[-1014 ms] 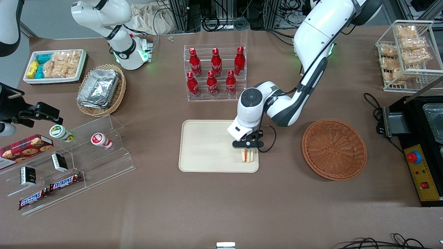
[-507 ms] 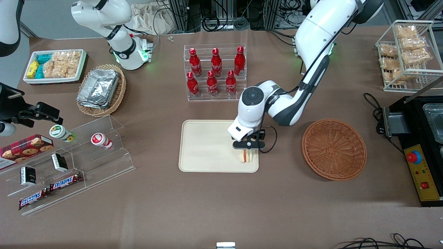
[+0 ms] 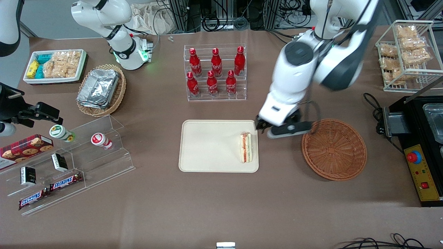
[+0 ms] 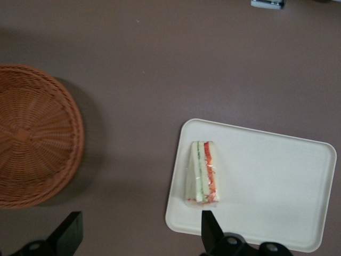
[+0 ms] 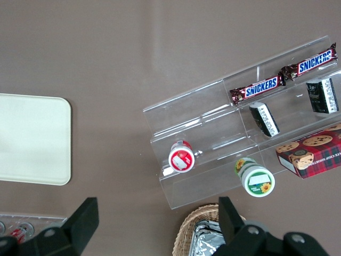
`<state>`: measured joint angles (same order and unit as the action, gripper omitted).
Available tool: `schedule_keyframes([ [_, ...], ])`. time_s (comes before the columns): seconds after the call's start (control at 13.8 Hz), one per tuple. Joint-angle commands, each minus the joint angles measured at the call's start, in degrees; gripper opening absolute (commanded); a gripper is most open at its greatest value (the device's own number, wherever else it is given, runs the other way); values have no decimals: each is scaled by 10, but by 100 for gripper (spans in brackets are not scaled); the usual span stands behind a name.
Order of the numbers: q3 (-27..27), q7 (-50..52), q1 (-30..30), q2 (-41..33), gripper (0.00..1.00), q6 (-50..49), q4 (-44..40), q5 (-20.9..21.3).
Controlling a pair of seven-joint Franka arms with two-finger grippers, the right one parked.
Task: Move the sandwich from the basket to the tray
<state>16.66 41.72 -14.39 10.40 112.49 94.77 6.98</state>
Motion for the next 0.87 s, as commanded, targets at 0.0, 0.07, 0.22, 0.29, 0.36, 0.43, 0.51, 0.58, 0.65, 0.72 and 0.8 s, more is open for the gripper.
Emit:
schedule_keyframes([
  [0.0,1,-128,59,-53,100,-112,-19,-73],
  [0.07,-3,-178,73,-74,100,-148,-18,-88],
  [0.22,-61,-239,73,-113,100,-196,-13,-99],
  [0.29,-91,-282,73,-133,100,-219,-12,-110],
  [0.36,-121,-327,74,-150,100,-240,-9,-115],
  [0.43,-138,-353,76,-166,100,-249,0,-114],
  [0.51,-146,-360,81,-179,100,-249,14,-108],
  [0.58,-149,-366,87,-182,100,-246,17,-107],
  [0.65,-152,-381,91,-177,100,-245,10,-108],
  [0.72,-152,-386,91,-171,100,-246,-2,-105],
  [0.8,-152,-387,91,-159,100,-246,-13,-103],
])
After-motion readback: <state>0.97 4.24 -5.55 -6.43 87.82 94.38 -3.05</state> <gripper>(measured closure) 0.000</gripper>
